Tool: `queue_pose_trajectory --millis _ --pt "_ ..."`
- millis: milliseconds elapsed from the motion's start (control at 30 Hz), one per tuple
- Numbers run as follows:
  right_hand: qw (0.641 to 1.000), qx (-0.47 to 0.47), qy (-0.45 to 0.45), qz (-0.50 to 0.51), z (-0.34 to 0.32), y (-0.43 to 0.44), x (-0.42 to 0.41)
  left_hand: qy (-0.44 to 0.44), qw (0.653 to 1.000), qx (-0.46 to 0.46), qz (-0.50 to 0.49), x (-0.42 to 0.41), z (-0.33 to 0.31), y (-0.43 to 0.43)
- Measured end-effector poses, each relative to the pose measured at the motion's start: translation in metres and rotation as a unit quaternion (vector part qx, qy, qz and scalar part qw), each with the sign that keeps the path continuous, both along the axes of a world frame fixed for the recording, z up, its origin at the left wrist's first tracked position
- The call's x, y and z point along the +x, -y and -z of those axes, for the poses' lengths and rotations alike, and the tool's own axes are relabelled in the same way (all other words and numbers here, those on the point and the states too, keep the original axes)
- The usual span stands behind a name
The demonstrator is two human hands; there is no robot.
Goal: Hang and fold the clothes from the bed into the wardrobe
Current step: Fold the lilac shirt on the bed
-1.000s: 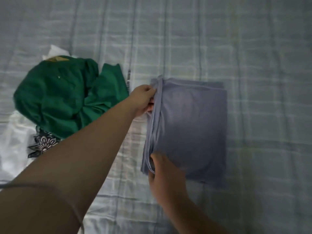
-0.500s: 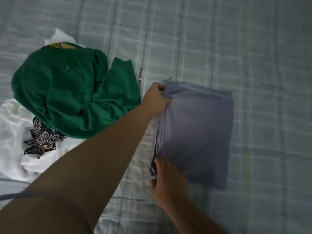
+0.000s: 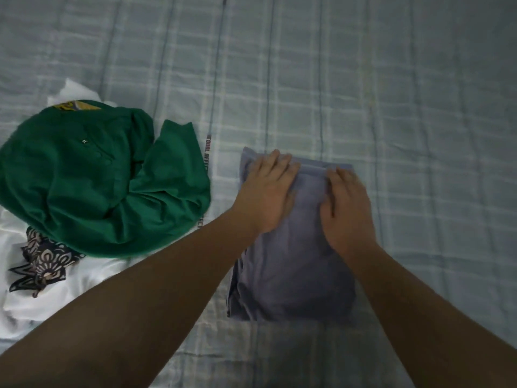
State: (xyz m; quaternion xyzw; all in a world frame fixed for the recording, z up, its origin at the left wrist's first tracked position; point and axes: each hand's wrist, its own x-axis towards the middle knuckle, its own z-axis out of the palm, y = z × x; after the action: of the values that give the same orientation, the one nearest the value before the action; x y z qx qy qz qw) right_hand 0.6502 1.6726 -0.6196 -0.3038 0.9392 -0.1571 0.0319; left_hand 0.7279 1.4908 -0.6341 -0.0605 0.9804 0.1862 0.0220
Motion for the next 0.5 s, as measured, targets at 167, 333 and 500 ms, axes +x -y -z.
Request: queue_pose_trajectory --millis 167,333,500 --pt "0.985 0.157 0.038 -0.055 0.041 -0.005 -0.018 0.065 0.994 -0.077 -0.039 0.011 0.041 -0.011" --pt "0.983 0.171 0.034 -0.061 0.048 -0.007 -0.015 0.064 0.993 -0.089 -0.034 0.013 0.044 -0.008" --pt "0.995 0.083 0.005 -0.06 0.015 -0.029 0.026 0.016 0.998 -0.046 -0.037 0.046 0.012 -0.032"
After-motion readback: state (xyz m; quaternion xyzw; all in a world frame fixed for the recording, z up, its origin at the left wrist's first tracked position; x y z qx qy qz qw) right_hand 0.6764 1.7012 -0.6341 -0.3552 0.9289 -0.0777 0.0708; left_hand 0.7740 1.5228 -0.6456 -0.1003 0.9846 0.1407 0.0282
